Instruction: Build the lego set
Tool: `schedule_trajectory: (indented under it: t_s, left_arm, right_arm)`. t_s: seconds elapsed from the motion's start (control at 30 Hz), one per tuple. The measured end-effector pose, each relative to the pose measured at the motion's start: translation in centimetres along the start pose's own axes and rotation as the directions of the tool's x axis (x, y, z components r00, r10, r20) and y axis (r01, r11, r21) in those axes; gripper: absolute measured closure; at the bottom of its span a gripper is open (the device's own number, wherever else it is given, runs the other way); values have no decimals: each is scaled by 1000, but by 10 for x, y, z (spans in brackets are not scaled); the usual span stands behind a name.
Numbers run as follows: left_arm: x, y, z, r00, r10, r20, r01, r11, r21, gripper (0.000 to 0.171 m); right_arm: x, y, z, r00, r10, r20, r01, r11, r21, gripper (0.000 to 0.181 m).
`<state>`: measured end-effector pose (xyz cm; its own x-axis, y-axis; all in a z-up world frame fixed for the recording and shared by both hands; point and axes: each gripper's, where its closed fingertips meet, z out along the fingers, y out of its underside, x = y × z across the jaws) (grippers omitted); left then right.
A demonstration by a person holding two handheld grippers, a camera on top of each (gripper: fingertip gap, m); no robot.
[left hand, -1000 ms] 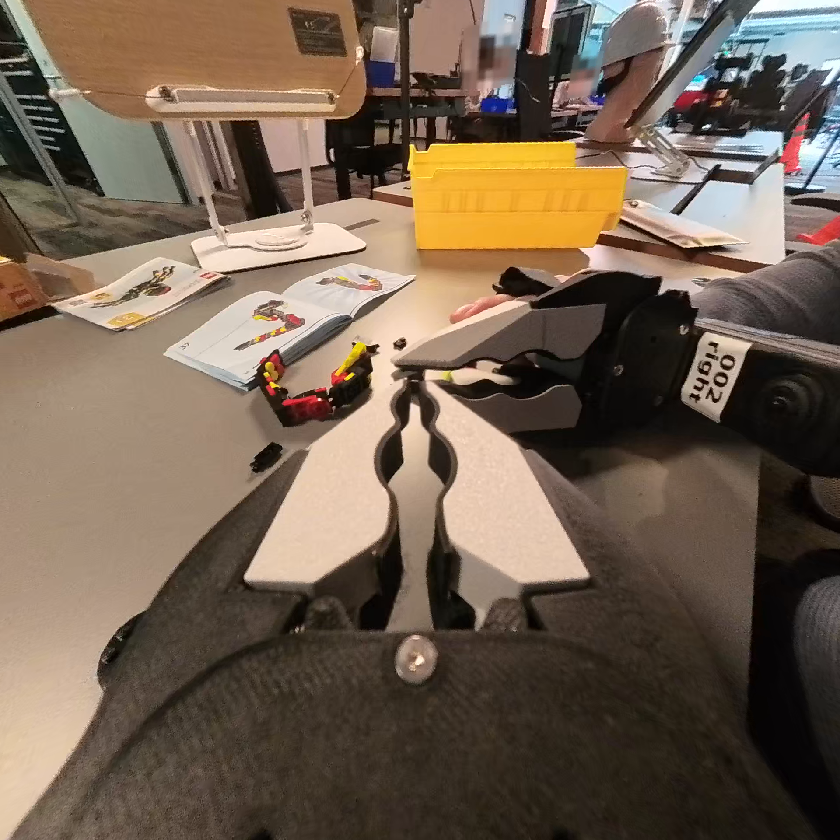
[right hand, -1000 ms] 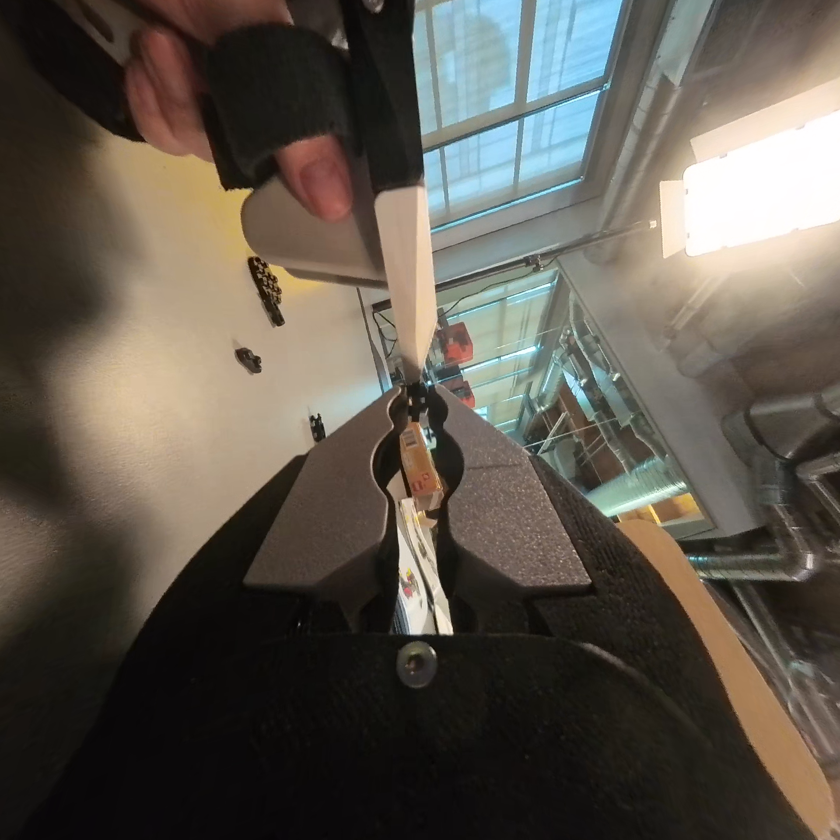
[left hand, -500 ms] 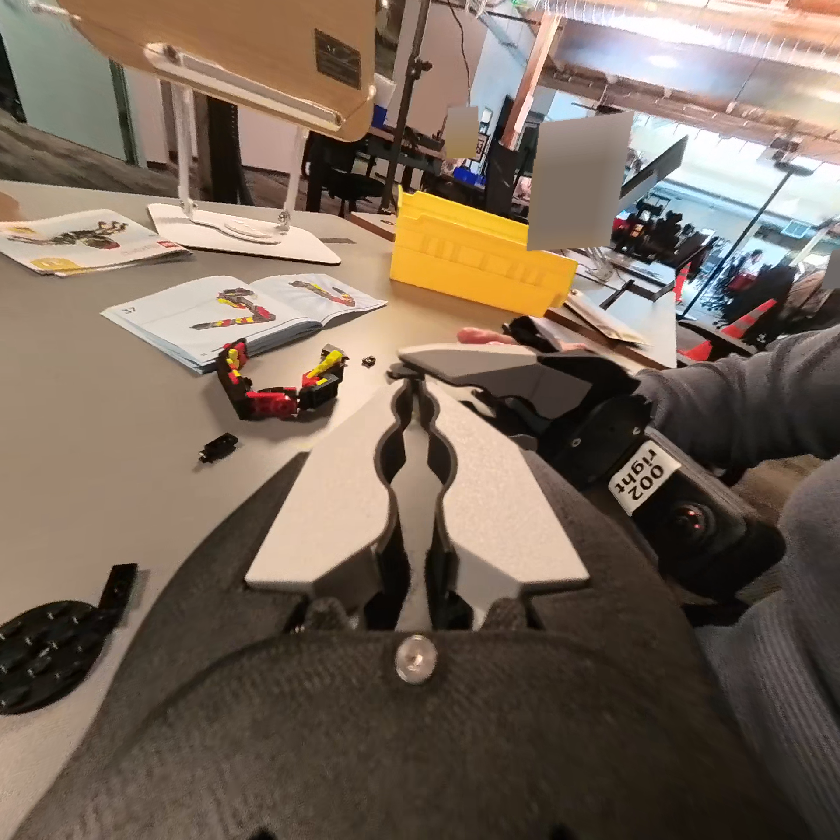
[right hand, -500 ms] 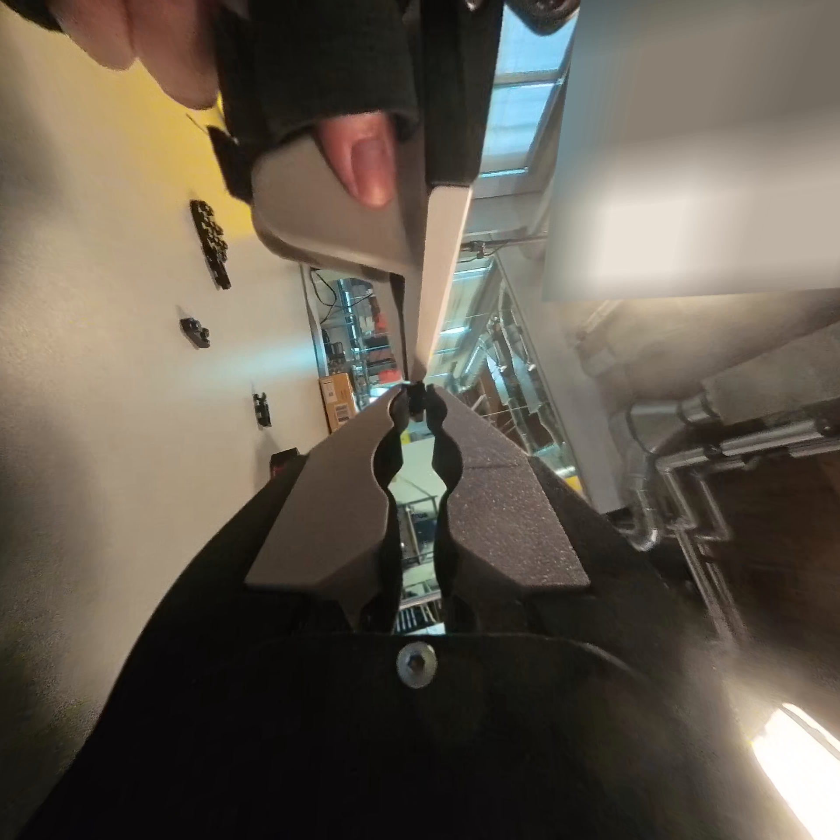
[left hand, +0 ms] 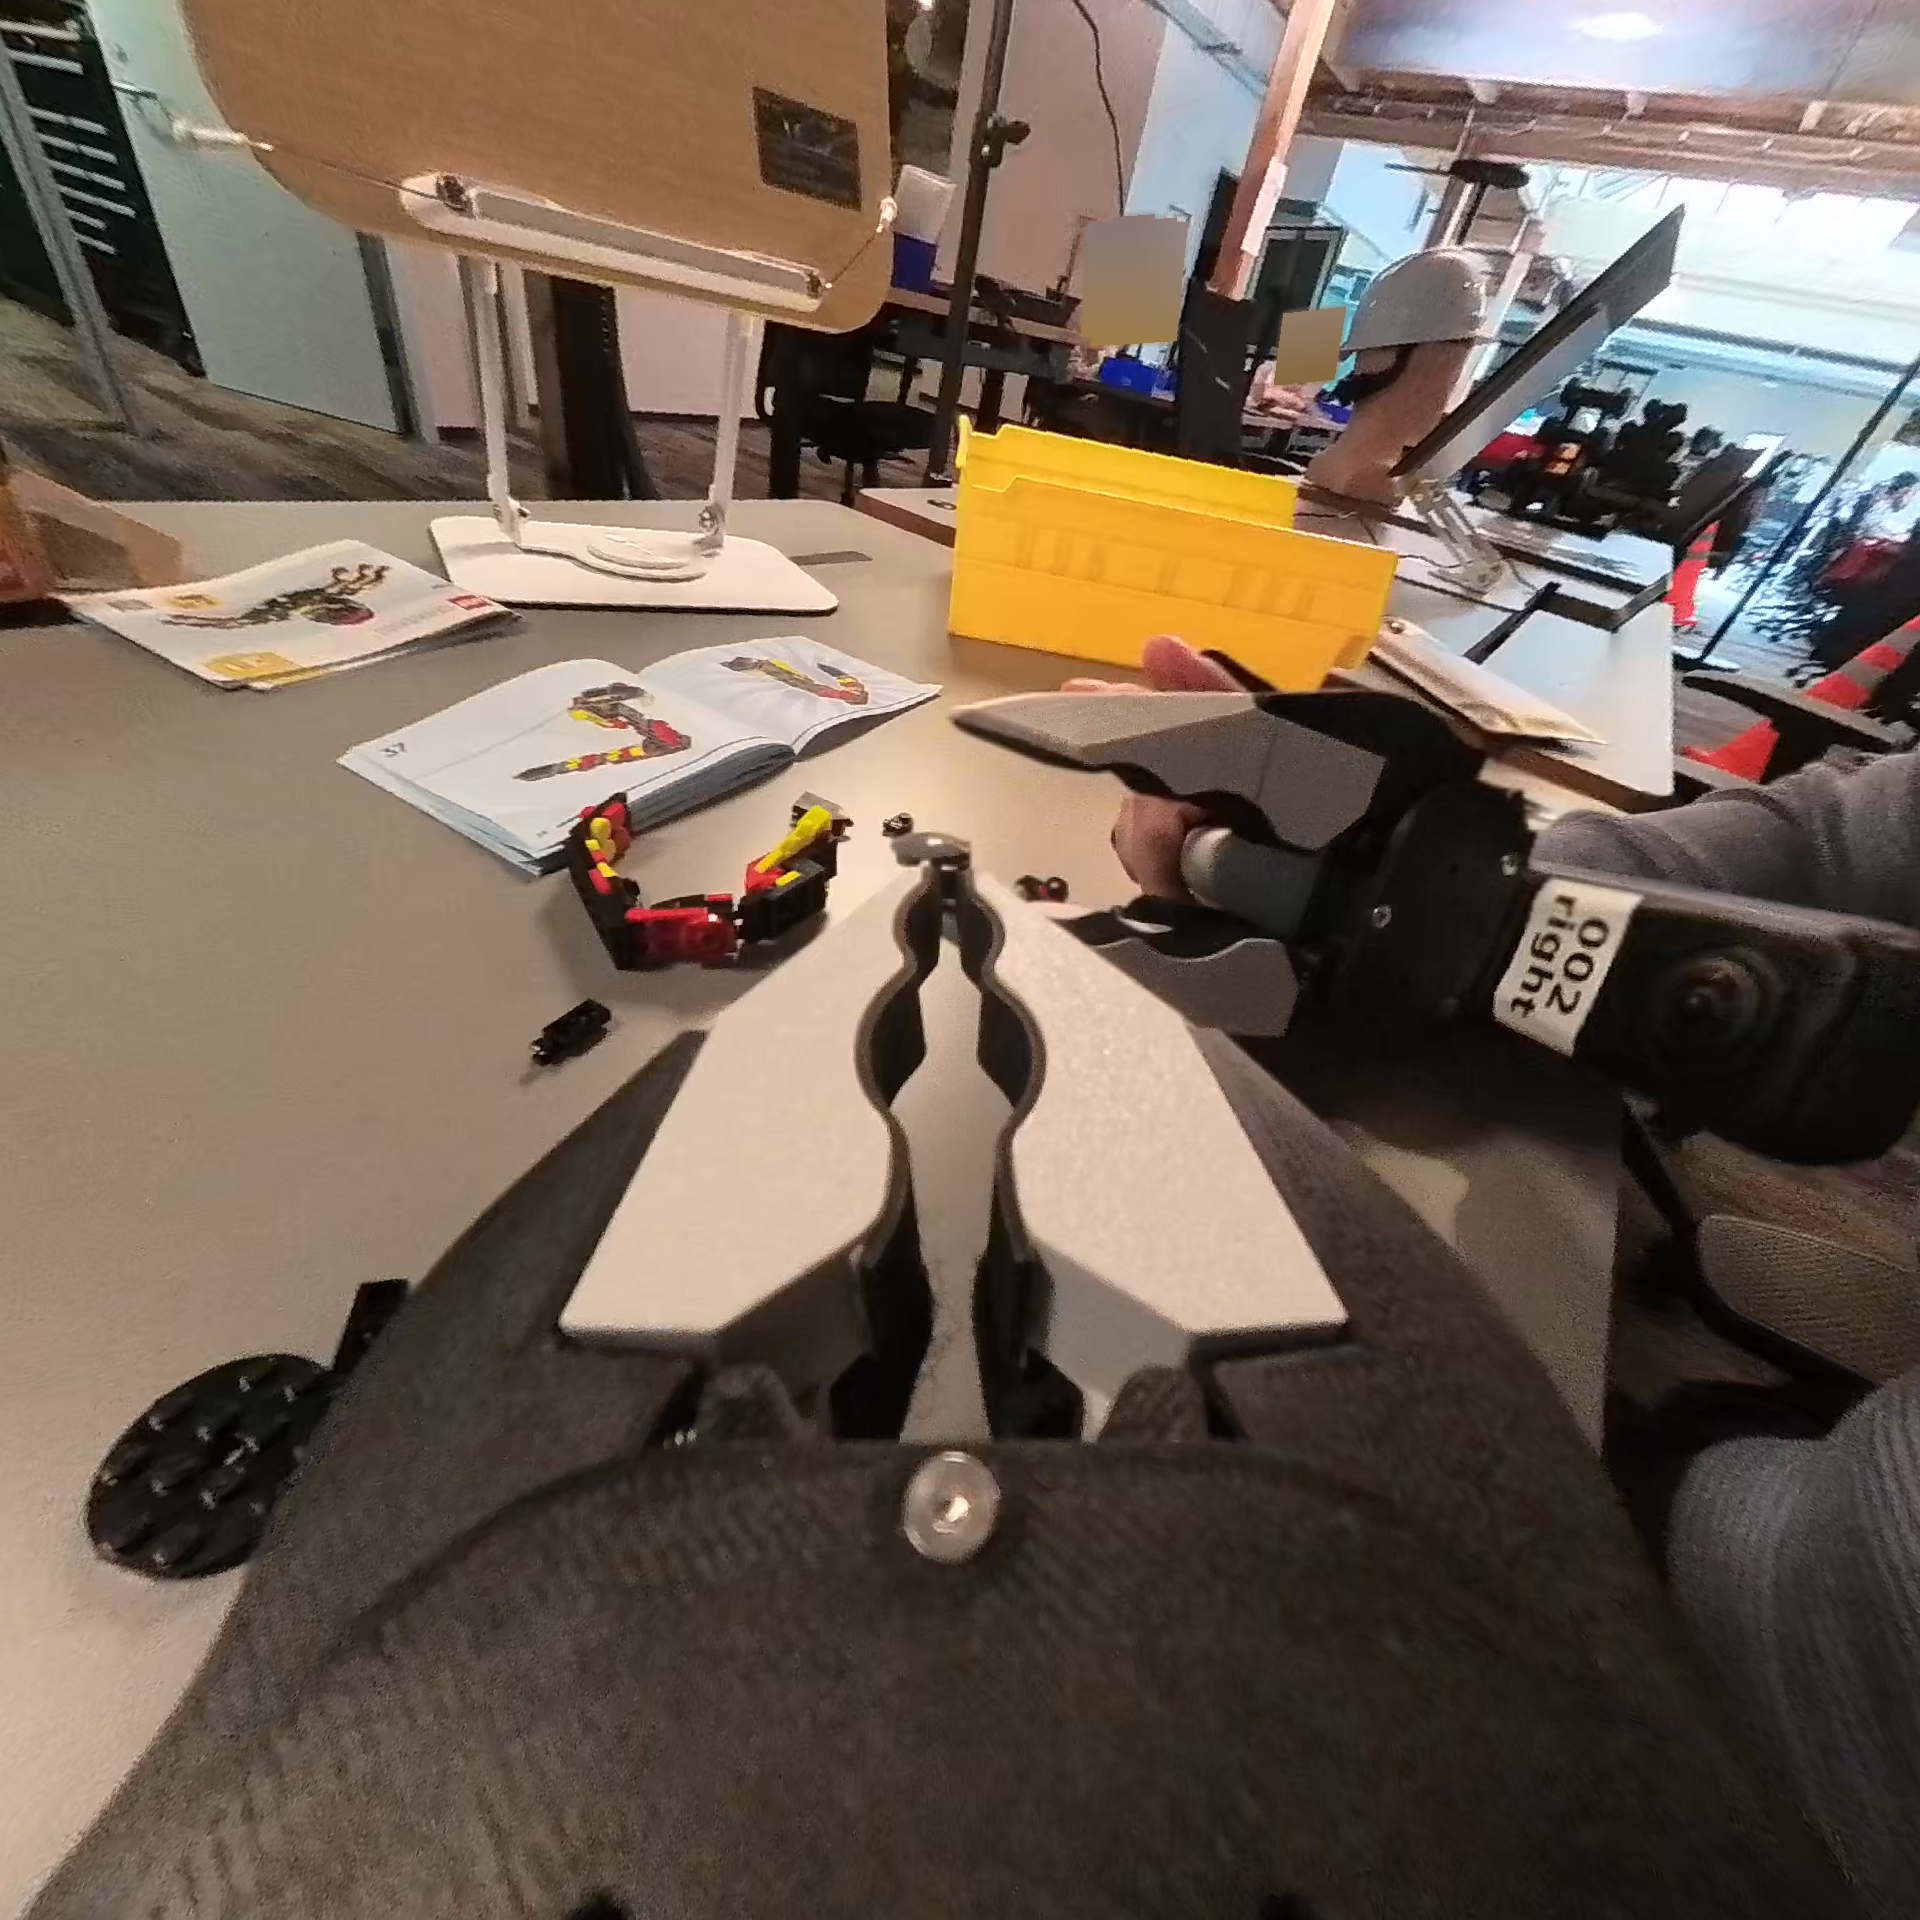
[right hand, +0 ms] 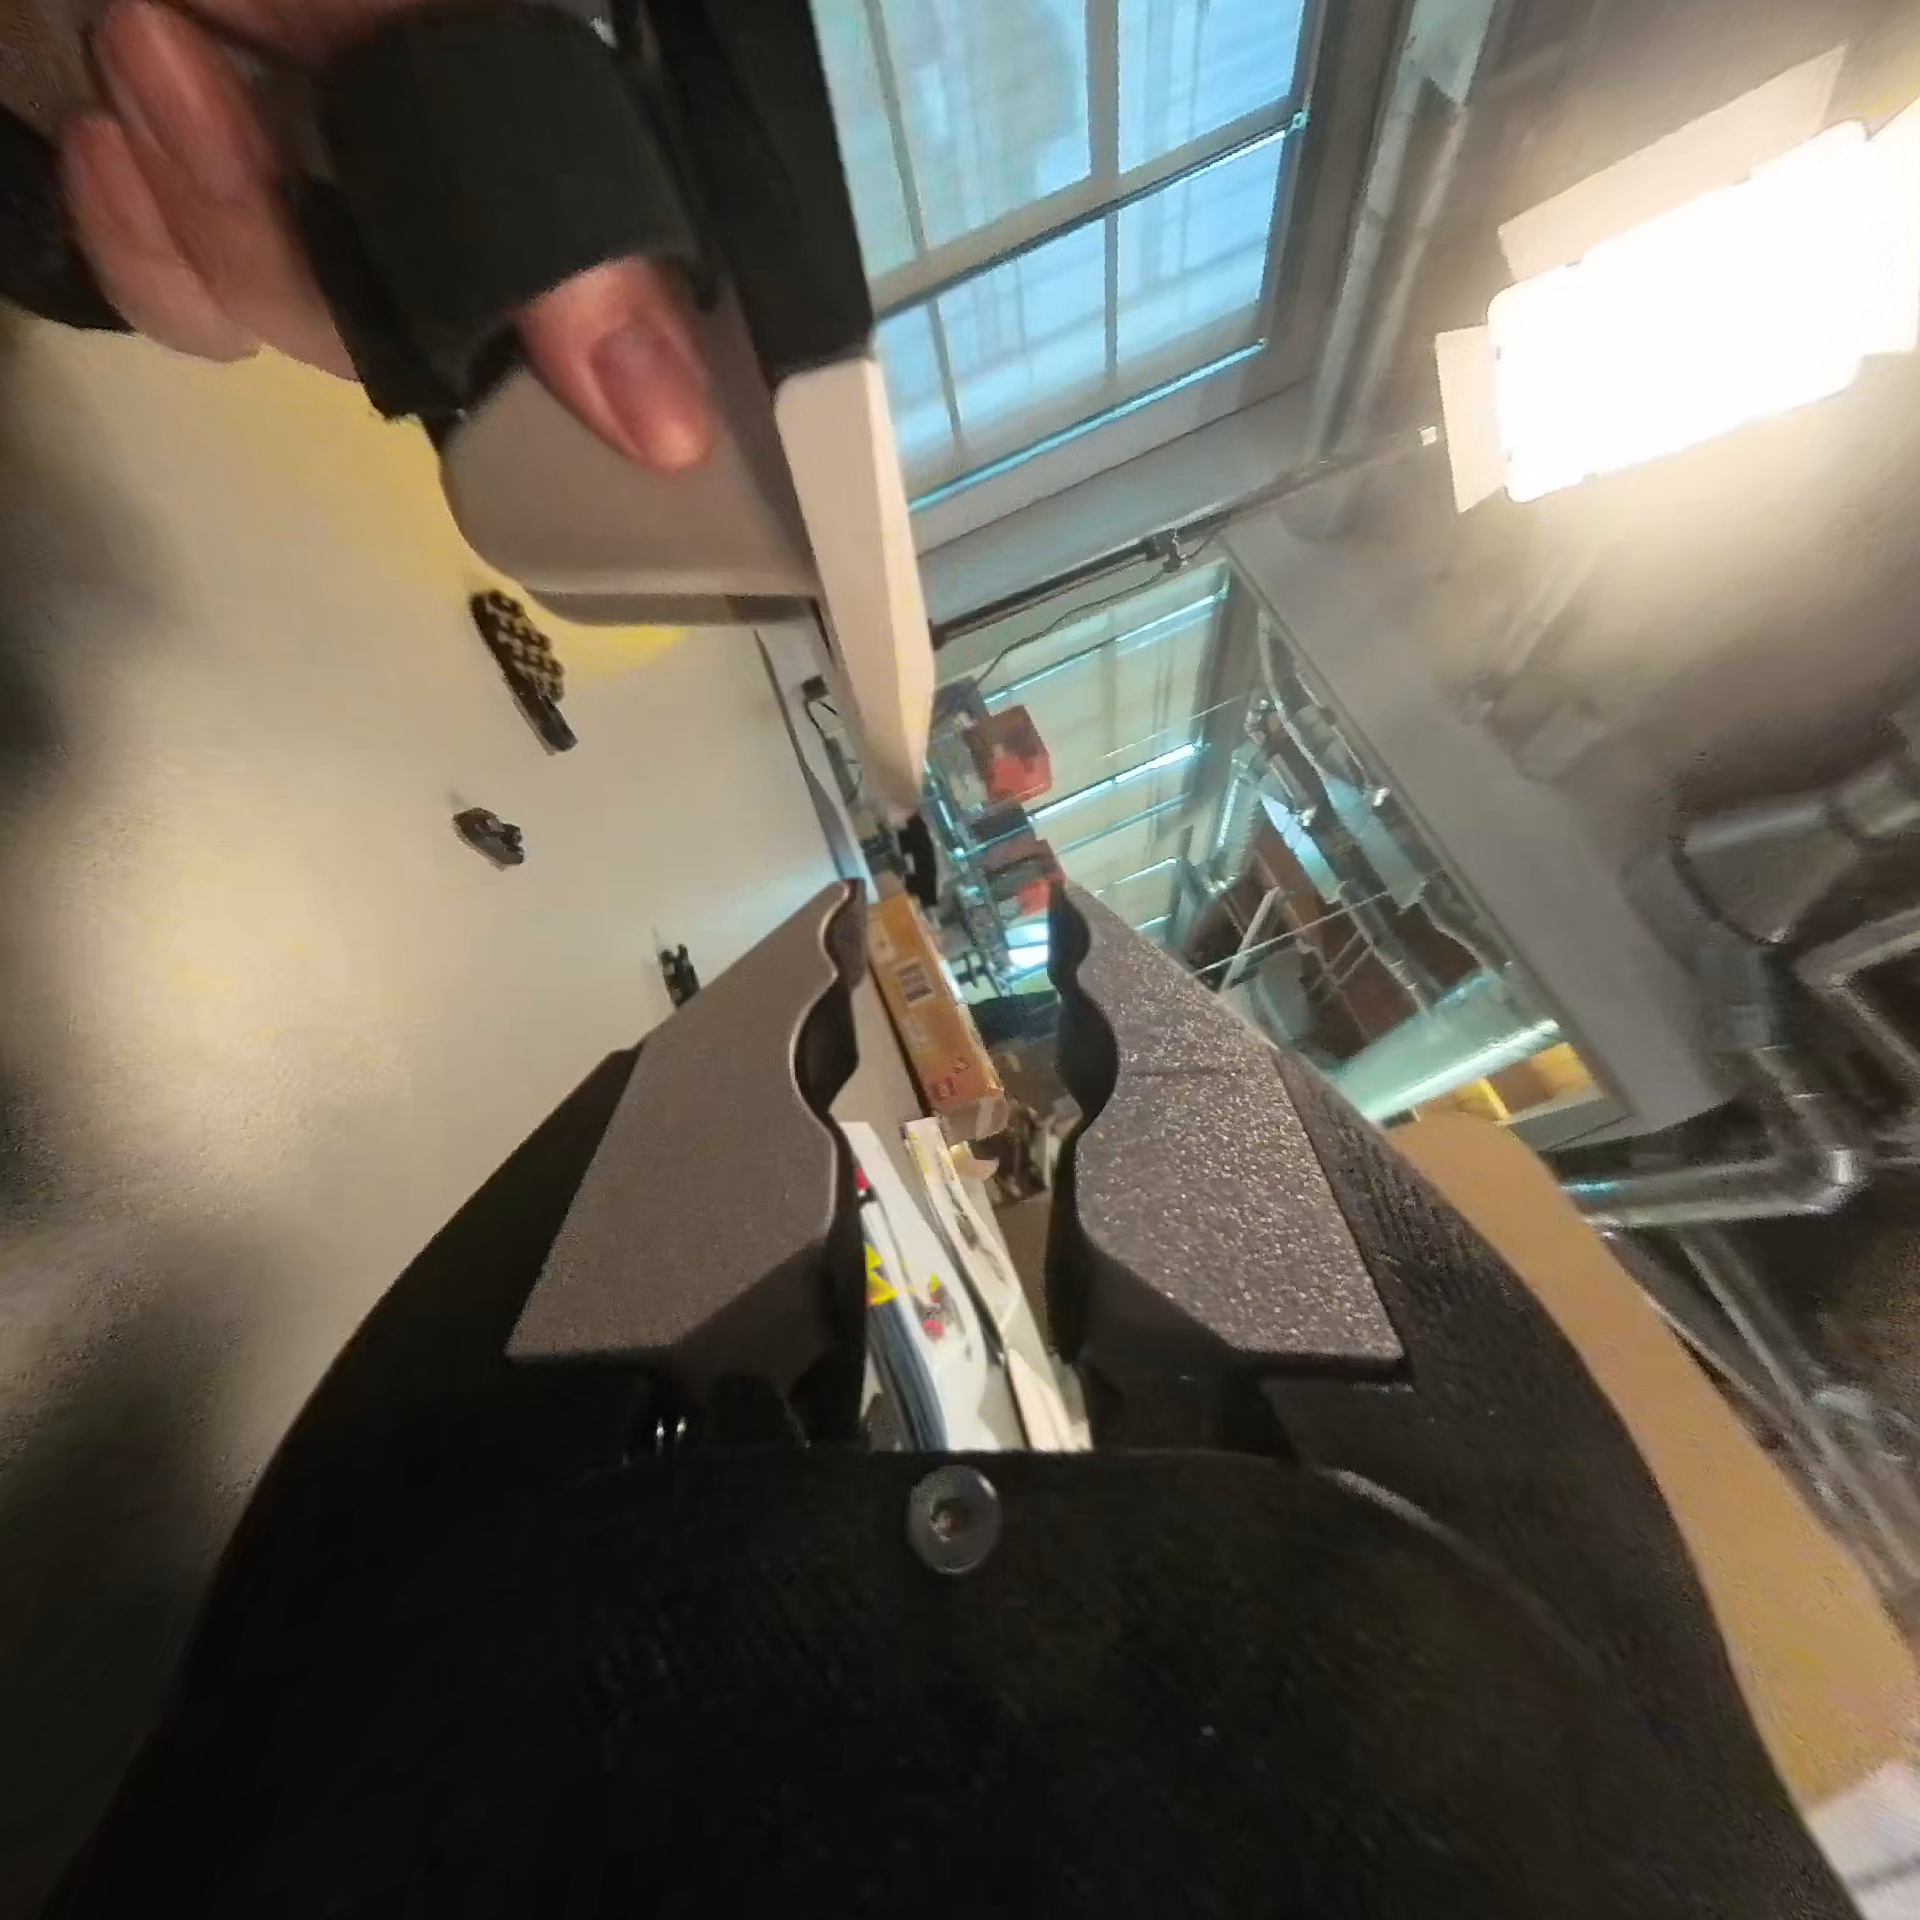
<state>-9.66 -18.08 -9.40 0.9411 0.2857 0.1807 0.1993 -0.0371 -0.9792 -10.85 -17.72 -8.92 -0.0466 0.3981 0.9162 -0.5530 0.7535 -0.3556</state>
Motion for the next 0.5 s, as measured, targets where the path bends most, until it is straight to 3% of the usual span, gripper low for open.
schedule_trajectory:
  t_s: [0.17, 0.3, 0.4, 0.5]
  left_arm:
    - [-18, -3, -19, 992, 71, 109, -72, 997, 8, 170]
    - [-47, -4, -73, 950, 100, 295, -108, 994, 10, 170]
    - [-53, 10, -103, 938, 118, 325, -99, 992, -76, 170]
    - [-46, 29, -108, 966, 111, 233, -66, 979, -195, 170]
  right_arm:
    - [4, 6, -5, 990, 134, 46, -135, 991, 21, 147]
    - [-5, 4, -5, 954, 264, 141, -267, 964, 2, 150]
    - [-36, -9, 0, 855, 392, 340, -389, 918, -79, 161]
    - [-59, -14, 12, 726, 523, 447, -456, 852, -257, 162]
